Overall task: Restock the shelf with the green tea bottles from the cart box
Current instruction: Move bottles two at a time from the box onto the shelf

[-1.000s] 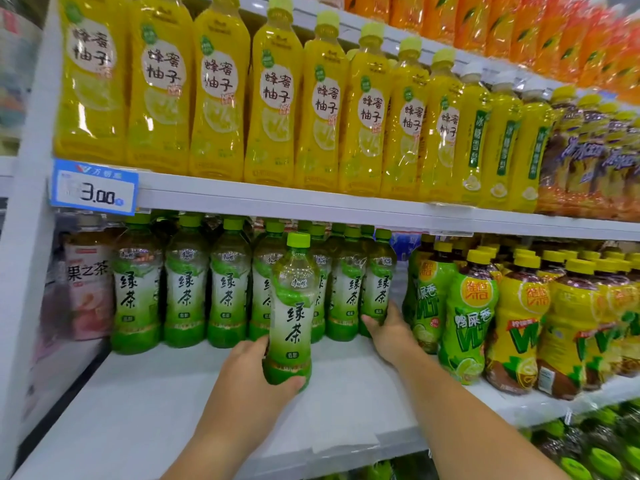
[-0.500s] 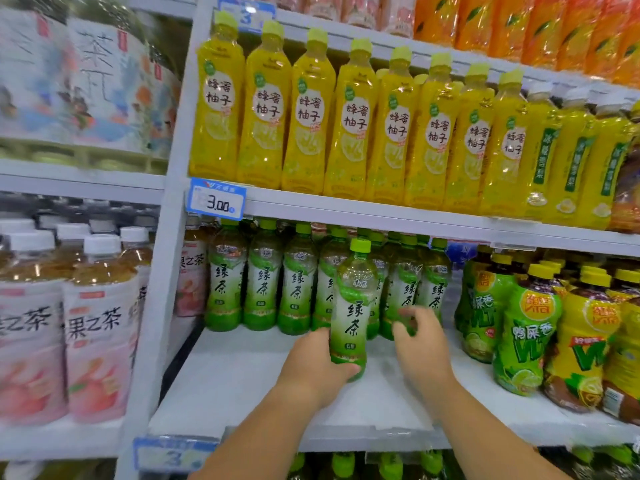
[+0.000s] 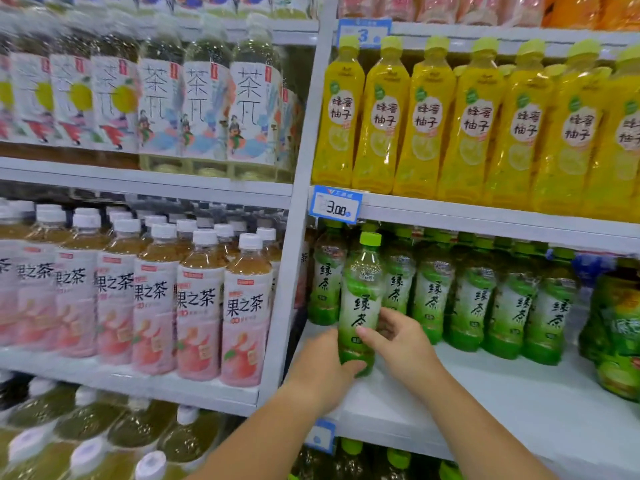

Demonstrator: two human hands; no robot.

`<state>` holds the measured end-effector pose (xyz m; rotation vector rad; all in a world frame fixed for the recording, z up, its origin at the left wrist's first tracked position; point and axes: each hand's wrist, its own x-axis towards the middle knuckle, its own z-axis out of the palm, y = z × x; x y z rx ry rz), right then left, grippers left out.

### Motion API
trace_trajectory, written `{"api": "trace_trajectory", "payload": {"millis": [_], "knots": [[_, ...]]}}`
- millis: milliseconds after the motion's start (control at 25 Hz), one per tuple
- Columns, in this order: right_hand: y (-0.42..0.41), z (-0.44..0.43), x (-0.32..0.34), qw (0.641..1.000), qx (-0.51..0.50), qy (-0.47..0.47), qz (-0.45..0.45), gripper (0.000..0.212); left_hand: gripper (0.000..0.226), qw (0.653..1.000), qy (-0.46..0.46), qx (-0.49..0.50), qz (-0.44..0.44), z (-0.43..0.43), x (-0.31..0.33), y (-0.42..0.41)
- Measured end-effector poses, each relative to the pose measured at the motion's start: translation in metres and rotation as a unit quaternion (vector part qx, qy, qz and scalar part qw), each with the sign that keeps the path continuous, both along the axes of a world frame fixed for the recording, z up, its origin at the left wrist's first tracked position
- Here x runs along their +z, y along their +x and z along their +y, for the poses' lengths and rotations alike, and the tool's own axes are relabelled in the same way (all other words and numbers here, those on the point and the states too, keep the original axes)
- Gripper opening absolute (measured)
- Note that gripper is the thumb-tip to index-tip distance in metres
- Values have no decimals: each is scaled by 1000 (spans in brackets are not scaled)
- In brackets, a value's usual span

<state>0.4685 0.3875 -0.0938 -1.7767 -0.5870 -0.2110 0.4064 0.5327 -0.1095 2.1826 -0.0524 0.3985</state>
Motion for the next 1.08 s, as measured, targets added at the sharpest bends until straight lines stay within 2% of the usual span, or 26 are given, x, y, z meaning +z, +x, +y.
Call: {"api": "trace_trajectory", "payload": {"millis": [160, 400, 520, 680, 800, 960, 1040, 1080], "knots": [[19, 35, -1, 1000, -11, 18, -16, 21, 26, 996, 0, 87, -28, 8, -6, 11], [43, 55, -9, 999, -1, 46, -8, 17, 31, 981, 47, 186, 12, 9, -12, 41], [50, 63, -18, 997, 0, 80, -1, 20, 27, 972, 39, 231, 10, 8, -15, 48], [51, 67, -21, 996, 13, 91, 16, 24, 32, 970, 37, 239, 17, 8, -16, 48], [50, 69, -21, 998, -9, 56, 17, 17, 38, 974, 23, 226, 20, 6, -13, 45], [47, 68, -20, 999, -23, 20, 19, 19, 44, 973, 11, 226, 38, 6, -10, 42], [44, 68, -17, 999, -36, 3, 25, 27, 48, 974, 7, 219, 47, 6, -10, 43], [44, 68, -17, 998, -53, -17, 20, 38, 50, 975, -4, 216, 52, 6, -10, 41]]}}
